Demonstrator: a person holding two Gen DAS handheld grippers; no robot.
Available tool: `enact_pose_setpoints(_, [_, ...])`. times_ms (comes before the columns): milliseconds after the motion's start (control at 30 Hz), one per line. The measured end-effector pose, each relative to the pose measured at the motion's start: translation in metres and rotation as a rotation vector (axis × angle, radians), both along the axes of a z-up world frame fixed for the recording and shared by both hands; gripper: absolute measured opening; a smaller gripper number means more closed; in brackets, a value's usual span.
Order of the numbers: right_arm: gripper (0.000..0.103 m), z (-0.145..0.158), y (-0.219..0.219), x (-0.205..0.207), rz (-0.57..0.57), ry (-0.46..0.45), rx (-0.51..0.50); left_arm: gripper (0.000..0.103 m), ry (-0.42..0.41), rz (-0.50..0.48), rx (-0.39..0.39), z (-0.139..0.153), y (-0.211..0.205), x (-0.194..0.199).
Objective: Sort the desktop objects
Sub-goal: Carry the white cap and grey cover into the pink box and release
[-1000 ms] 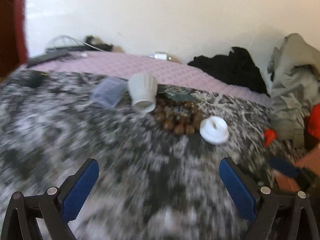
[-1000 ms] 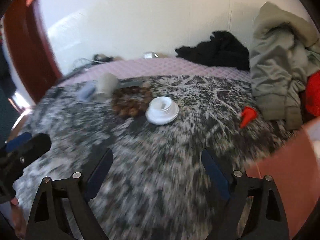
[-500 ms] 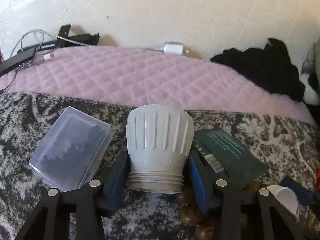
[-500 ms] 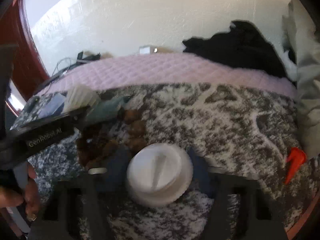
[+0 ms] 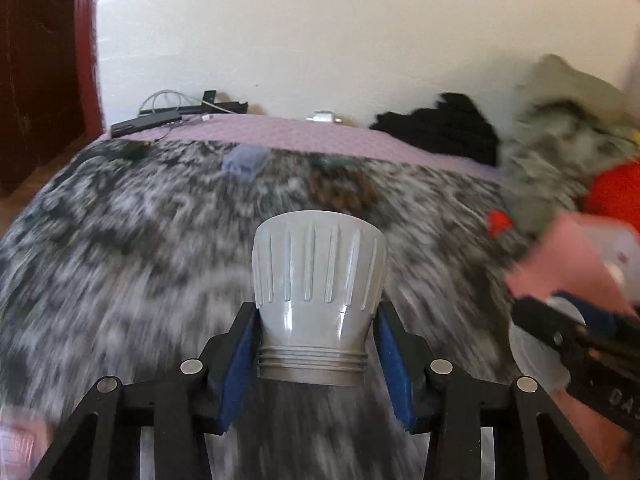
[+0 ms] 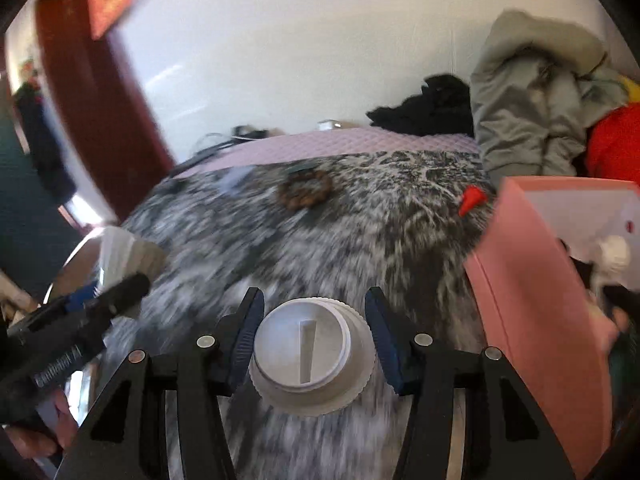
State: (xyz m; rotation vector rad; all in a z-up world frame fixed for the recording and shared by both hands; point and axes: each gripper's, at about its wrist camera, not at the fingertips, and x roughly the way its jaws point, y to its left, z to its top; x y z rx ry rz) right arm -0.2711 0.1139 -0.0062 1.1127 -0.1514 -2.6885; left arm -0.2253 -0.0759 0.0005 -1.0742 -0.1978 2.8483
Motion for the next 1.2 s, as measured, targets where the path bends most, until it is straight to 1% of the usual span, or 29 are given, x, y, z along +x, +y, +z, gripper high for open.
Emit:
enact_pose_setpoints(100, [0.056, 0.020, 0.006, 0.079, 0.031, 0.037, 0.016, 0.049, 0.049, -0.031, -0.029, 0.019, 0.014, 0.065])
enact_pose_setpoints(200, [0.056, 0.029, 0.018, 0.137, 0.039, 0.043, 0.008, 0.049, 0.066, -0.072, -0.025, 0.033, 0.029, 0.117])
enact_pose_setpoints(333, [0.056, 0.036, 0.042, 0.213, 0.038, 0.045, -0.006, 0.049, 0.077, -0.147, -0.081, 0.041, 0.057, 0.174])
enact_pose_setpoints(433, [0.056, 0.045, 0.069, 0.260, 0.000, 0.067, -0.004, 0.049, 0.087, -0.210, -0.099, 0.047, 0.081, 0.200])
enact_pose_setpoints(533, [0.056, 0.059, 0.103, 0.296, -0.068, 0.102, 0.001, 0.049, 0.100, -0.278, -0.106, 0.054, 0.110, 0.211])
enact_pose_setpoints(633, [0.056, 0.074, 0.140, 0.321, -0.147, 0.142, -0.003, 0.049, 0.131, -0.342, -0.115, 0.066, 0.141, 0.211])
enact_pose_setpoints(733, [0.056, 0.093, 0.176, 0.338, -0.225, 0.196, 0.001, 0.049, 0.161, -0.402, -0.104, 0.083, 0.174, 0.200])
enact_pose_setpoints(833, [0.056, 0.112, 0.204, 0.333, -0.279, 0.246, 0.015, 0.049, 0.215, -0.449, -0.098, 0.106, 0.205, 0.184])
enact_pose_setpoints(900, [0.056, 0.128, 0.224, 0.325, -0.315, 0.290, 0.031, 0.049, 0.250, -0.476, -0.089, 0.123, 0.223, 0.166])
enact_pose_setpoints(1000, [0.056, 0.150, 0.247, 0.302, -0.349, 0.345, 0.051, 0.049, 0.280, -0.504, -0.065, 0.143, 0.250, 0.132])
enact_pose_setpoints(1067, [0.056, 0.165, 0.261, 0.278, -0.371, 0.379, 0.068, 0.049, 0.293, -0.518, -0.055, 0.152, 0.268, 0.106])
enact_pose_setpoints(1133, [0.056, 0.173, 0.274, 0.251, -0.387, 0.395, 0.076, 0.050, 0.287, -0.530, -0.043, 0.154, 0.287, 0.075])
enact_pose_setpoints(1200, [0.056, 0.174, 0.291, 0.217, -0.400, 0.388, 0.072, 0.050, 0.256, -0.543, -0.037, 0.147, 0.306, 0.047])
